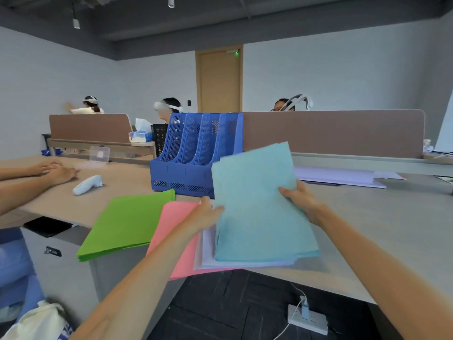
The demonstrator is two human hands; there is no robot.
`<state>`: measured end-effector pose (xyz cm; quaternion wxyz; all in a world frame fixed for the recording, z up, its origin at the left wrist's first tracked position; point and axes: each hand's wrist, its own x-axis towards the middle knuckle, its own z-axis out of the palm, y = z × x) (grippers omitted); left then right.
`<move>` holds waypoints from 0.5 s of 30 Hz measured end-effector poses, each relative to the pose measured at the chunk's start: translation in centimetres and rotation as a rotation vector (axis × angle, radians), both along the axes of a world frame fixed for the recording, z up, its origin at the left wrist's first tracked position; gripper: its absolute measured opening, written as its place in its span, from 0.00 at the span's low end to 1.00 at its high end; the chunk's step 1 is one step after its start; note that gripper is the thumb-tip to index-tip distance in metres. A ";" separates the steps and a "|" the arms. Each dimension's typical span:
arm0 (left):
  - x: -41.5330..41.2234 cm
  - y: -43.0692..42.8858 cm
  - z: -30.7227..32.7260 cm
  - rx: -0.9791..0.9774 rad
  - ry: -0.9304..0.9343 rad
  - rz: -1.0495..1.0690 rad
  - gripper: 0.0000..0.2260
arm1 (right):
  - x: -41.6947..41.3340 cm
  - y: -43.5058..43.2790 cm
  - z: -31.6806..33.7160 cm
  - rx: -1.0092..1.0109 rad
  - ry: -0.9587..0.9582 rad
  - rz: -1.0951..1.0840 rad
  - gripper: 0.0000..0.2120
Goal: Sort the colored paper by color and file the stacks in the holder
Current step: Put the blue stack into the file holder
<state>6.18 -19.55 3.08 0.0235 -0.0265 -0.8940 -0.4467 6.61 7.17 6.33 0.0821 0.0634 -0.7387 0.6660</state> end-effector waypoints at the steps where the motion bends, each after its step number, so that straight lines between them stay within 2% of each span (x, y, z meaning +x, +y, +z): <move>1: -0.2 0.6 0.9 0.121 0.005 0.017 0.32 | 0.3 0.5 0.8 -0.040 0.035 -0.019 0.08; 3: -0.4 2.1 2.8 0.301 0.022 0.005 0.31 | 1.1 1.7 2.4 -0.074 0.091 -0.041 0.09; 5: -0.4 4.1 4.7 0.360 0.097 -0.067 0.23 | 2.2 2.9 3.8 -0.075 0.155 -0.056 0.10; 9: 0.8 9.5 7.3 0.435 0.418 -0.067 0.09 | 5.2 5.7 6.3 -0.118 0.361 -0.100 0.13; 12: 2.3 13.7 8.4 0.488 0.559 -0.099 0.05 | 7.2 8.2 7.3 -0.106 0.454 -0.187 0.13; 15: 2.9 18.0 8.3 0.545 0.568 -0.162 0.05 | 8.8 11.0 7.2 -0.102 0.487 -0.256 0.16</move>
